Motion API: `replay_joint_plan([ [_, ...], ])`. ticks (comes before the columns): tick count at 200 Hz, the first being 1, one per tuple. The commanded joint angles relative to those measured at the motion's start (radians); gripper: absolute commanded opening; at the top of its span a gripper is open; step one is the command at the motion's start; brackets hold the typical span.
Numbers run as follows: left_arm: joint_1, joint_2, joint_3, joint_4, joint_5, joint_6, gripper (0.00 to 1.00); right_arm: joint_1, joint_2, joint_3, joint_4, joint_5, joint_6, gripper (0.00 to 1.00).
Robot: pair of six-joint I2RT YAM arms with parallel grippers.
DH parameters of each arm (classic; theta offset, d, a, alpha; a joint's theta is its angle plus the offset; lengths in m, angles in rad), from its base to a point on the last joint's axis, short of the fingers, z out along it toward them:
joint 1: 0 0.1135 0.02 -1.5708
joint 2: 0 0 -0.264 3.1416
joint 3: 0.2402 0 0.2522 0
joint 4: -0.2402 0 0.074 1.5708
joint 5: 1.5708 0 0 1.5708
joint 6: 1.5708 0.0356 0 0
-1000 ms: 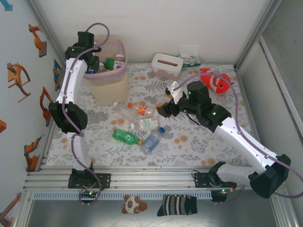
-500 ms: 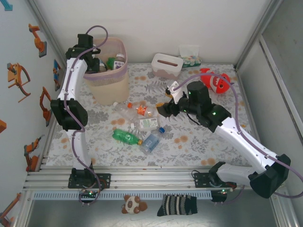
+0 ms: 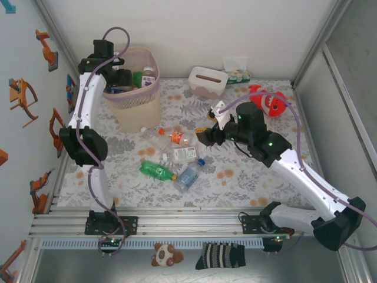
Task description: Put the plastic bottles in the bin
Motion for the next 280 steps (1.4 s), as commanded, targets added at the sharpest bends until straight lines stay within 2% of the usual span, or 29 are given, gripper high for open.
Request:
replay_joint_plan([
  [1,-0.006,-0.081,-0.012,-0.004,0.039,-0.025,0.75,0.009,-0.022,-0.003,0.007,0.027,0.020,0.74],
  [35,-0.015,-0.166,-0.072,0.028,0.056,-0.025,0.75,0.014,-0.010,-0.007,0.006,0.024,0.040,0.73],
  [112,-0.039,-0.450,-0.364,0.213,0.173,-0.028,0.75,0.016,0.032,-0.009,-0.037,0.100,0.113,0.73],
  [153,-0.115,-0.596,-0.468,0.248,0.175,0.031,0.75,0.015,0.063,-0.007,-0.037,0.136,0.127,0.73],
  [201,-0.241,-0.734,-0.641,0.259,0.181,0.007,0.73,0.016,0.103,-0.002,-0.037,0.130,0.145,0.73],
  [229,-0.308,-0.814,-0.801,0.286,0.135,-0.133,0.70,0.016,0.104,-0.010,-0.029,0.136,0.149,0.73],
  [250,-0.377,-0.881,-0.974,0.402,0.124,-0.267,0.69,0.016,0.114,-0.009,-0.029,0.134,0.142,0.73],
  [280,-0.444,-0.913,-1.122,0.441,0.031,-0.454,0.69,0.016,0.117,-0.011,-0.021,0.140,0.140,0.73],
])
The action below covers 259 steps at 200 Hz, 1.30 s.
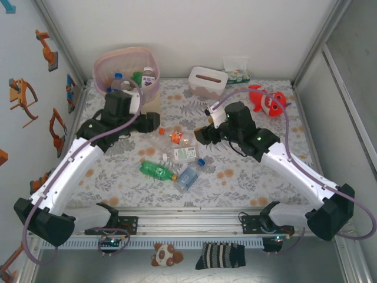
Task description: Put the plastic bottles in the bin
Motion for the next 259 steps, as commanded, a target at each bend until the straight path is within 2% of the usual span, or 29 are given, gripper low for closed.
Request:
replay_joint_plan([
  [1,-0.041,-0.036,-0.089,0.086,-0.084,-0.230,0.69,0.009,0.008,-0.011,0.022,0.017,0.009,0.73],
  [30,-0.046,-0.052,-0.186,0.073,-0.139,-0.449,0.65,0.008,0.011,-0.019,0.023,0.012,0.008,0.73],
  [44,-0.048,-0.052,-0.225,0.050,-0.202,-0.569,0.63,0.009,0.009,-0.017,0.016,0.025,0.006,0.73],
  [84,-0.048,0.030,-0.219,-0.161,-0.299,-0.818,0.65,0.009,0.004,-0.020,0.018,0.027,0.008,0.73],
  [105,-0.052,0.060,-0.238,-0.187,-0.254,-0.899,0.66,0.009,0.006,-0.023,0.015,0.031,0.006,0.73],
  [133,-0.068,0.063,-0.323,-0.187,-0.190,-1.077,0.71,0.009,0.006,-0.028,0.017,0.039,0.008,0.73],
  [162,-0.081,0.051,-0.426,-0.086,-0.124,-1.201,0.75,0.009,0.017,-0.027,0.017,0.037,0.007,0.73],
  [184,-0.081,0.056,-0.479,0.030,-0.067,-1.235,0.78,0.009,0.034,-0.018,0.024,0.025,-0.010,0.73],
  [223,-0.081,0.118,-0.493,0.065,0.016,-1.292,0.80,0.009,0.059,0.001,0.016,0.023,-0.019,0.73],
  [259,-0.081,0.157,-0.508,0.102,0.046,-1.348,0.75,0.009,0.061,0.002,0.013,0.017,-0.017,0.73],
])
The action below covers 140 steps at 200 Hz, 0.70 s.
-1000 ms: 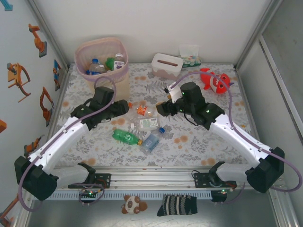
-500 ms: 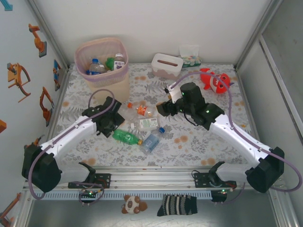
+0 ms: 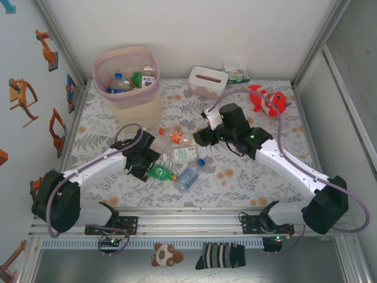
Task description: Put the plastic bottles in the bin
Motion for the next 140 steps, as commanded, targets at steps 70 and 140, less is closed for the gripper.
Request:
replay_joint_plan([
  [70,-0.005,0.069,-0.034,0.053,0.063,-0.096,0.71,0.009,-0.020,0.014,-0.008,0.003,-0.017,0.73],
  [140,-0.001,0.029,-0.013,-0.008,0.001,-0.072,0.58,0.009,-0.033,0.011,-0.016,0.007,-0.025,0.73],
])
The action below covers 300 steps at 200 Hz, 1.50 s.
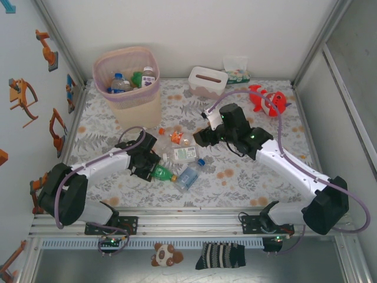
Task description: Put the plastic bottles in the bin
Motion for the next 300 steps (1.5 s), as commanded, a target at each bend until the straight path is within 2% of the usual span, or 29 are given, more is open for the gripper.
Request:
replay_joint_plan([
  [1,0.000,-0.034,0.013,-0.066,-0.041,0.003,0.58,0.008,-0.028,0.011,-0.008,0.007,-0.017,0.73],
  [62,0.003,-0.123,0.048,-0.124,-0.124,0.071,0.55,0.009,-0.030,0.006,-0.004,0.008,-0.015,0.73],
  [123,0.009,-0.260,0.108,-0.065,-0.258,0.419,0.52,0.009,-0.030,0.016,-0.007,0.015,-0.014,0.74],
  [144,0.016,-0.311,0.124,-0.024,-0.272,0.585,0.51,0.009,-0.029,0.019,-0.008,0.016,-0.016,0.74],
  [163,0.020,-0.352,0.134,0.031,-0.268,0.788,0.49,0.009,-0.029,0.020,-0.007,0.018,-0.016,0.74],
  [218,0.043,-0.413,0.241,0.051,-0.155,1.383,0.46,0.009,-0.022,0.027,-0.007,0.016,-0.023,0.74],
  [253,0.043,-0.384,0.335,0.010,-0.084,1.665,0.41,0.009,-0.021,0.029,-0.004,0.016,-0.025,0.73],
  [300,0.045,-0.357,0.421,-0.037,0.044,1.995,0.43,0.008,-0.006,0.051,-0.009,0.007,-0.034,0.73],
])
